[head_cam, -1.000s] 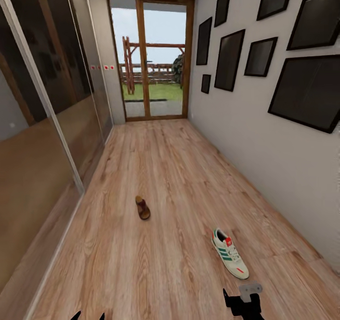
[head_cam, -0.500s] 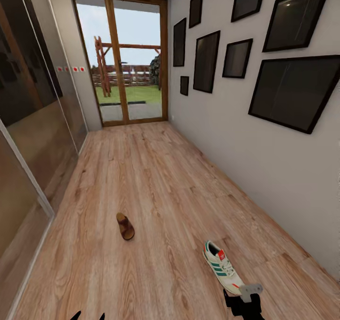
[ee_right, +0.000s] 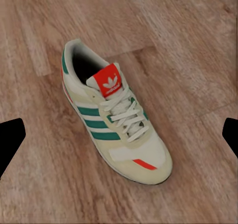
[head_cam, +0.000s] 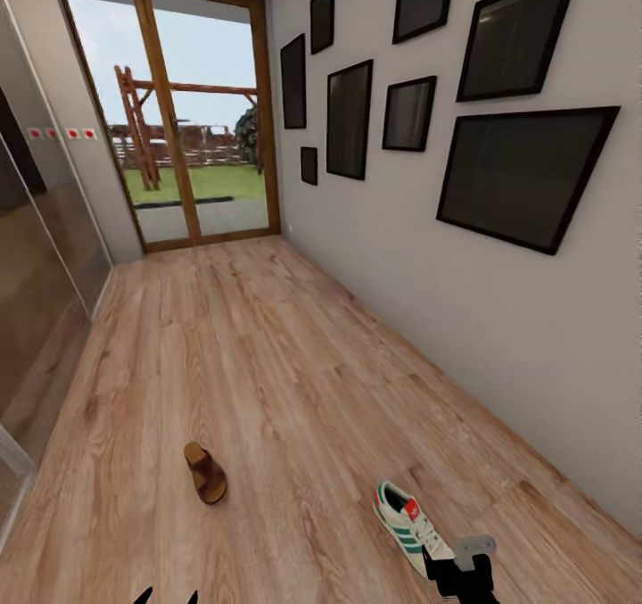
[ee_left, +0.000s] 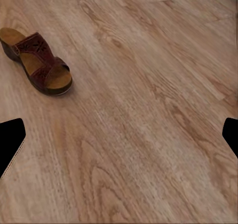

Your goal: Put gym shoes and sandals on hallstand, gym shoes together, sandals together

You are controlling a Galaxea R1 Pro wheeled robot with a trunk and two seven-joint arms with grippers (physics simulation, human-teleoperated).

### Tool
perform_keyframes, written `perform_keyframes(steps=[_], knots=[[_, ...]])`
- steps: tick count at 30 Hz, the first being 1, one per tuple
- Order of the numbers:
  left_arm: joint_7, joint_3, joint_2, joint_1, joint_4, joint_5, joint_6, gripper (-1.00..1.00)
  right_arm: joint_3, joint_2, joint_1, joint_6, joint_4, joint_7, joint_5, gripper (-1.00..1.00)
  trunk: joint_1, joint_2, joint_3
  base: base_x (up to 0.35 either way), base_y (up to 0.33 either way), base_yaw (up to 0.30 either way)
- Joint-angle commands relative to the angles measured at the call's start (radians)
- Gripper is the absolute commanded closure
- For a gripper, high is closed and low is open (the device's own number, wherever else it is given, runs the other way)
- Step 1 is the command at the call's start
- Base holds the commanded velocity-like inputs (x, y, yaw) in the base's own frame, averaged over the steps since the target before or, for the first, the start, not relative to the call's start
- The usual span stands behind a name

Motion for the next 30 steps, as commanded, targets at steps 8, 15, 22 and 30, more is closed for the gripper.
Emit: perform_keyframes(steps=[8, 15, 22, 30], knots=[[-0.010, 0.006, 0.000, -0.001, 0.001, 0.001, -0.001, -1.00, -0.008, 0.000, -0.001, -0.004, 0.001, 0.001, 0.010, -1.00, 0.000, 0.000, 0.004, 0.257, 0.209, -0.283], [-0.010, 0.006, 0.000, -0.001, 0.001, 0.002, -0.001, -1.00, -0.008, 0.000, -0.001, -0.004, 0.001, 0.001, 0.010, -1.00, 0.000, 0.000, 0.008, 0.199, 0.203, -0.283], [-0.009, 0.006, 0.001, -0.001, 0.001, 0.002, -0.001, -1.00, -0.008, 0.000, -0.001, -0.004, 0.001, 0.001, 0.010, -1.00, 0.000, 0.000, 0.012, 0.154, 0.218, -0.283], [-0.010, 0.006, 0.001, -0.001, 0.001, 0.002, -0.001, -1.00, -0.008, 0.000, -0.001, -0.004, 0.001, 0.001, 0.010, -1.00, 0.000, 0.000, 0.017, 0.089, 0.199, -0.283]])
